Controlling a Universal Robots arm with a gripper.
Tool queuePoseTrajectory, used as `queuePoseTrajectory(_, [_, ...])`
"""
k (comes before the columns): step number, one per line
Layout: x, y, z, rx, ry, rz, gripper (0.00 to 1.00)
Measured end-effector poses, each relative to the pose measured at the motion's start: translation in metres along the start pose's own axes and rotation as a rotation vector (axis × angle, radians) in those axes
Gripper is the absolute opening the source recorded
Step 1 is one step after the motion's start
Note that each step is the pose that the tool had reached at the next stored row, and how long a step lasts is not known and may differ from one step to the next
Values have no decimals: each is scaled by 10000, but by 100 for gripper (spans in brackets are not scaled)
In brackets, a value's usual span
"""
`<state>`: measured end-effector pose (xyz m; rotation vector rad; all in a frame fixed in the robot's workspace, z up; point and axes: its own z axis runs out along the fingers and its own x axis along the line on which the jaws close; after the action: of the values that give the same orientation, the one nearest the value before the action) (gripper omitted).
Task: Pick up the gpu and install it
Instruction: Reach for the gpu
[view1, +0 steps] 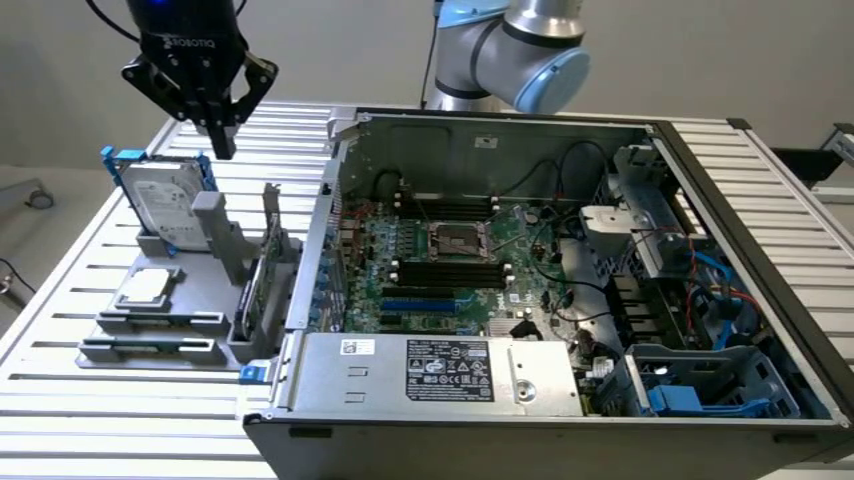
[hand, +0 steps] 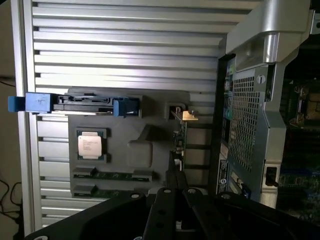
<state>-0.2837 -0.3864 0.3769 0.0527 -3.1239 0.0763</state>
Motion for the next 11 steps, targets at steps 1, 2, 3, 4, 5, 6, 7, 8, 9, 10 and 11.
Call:
queuePoseTrajectory(1, [-8,-4,3,-1,0,-3,11])
queuePoseTrajectory(2, [-7,-7,4,-7,0,-7,11])
queuePoseTrajectory(3, [-8,-7,3,-5,0,-7,11])
queuePoseTrajectory(4, [-8,-7,4,-6,0,-6,11])
queuePoseTrajectory(5, [-8,-7,4,-6,-1,-7,11])
queuePoseTrajectory(6, [-8,-7,4,-6,-1,-7,11])
queuePoseTrajectory(7, [-8,-7,4,-6,-1,-7,11])
queuePoseTrajectory(8, [-8,-7,4,-6,-1,-7,11])
queuePoseTrajectory(9, [-8,-7,4,-6,-1,-6,11])
queuePoseTrajectory(10, [-8,-7,4,-6,-1,-7,11])
queuePoseTrajectory(11, [-8,-7,4,-6,-2,-6,11])
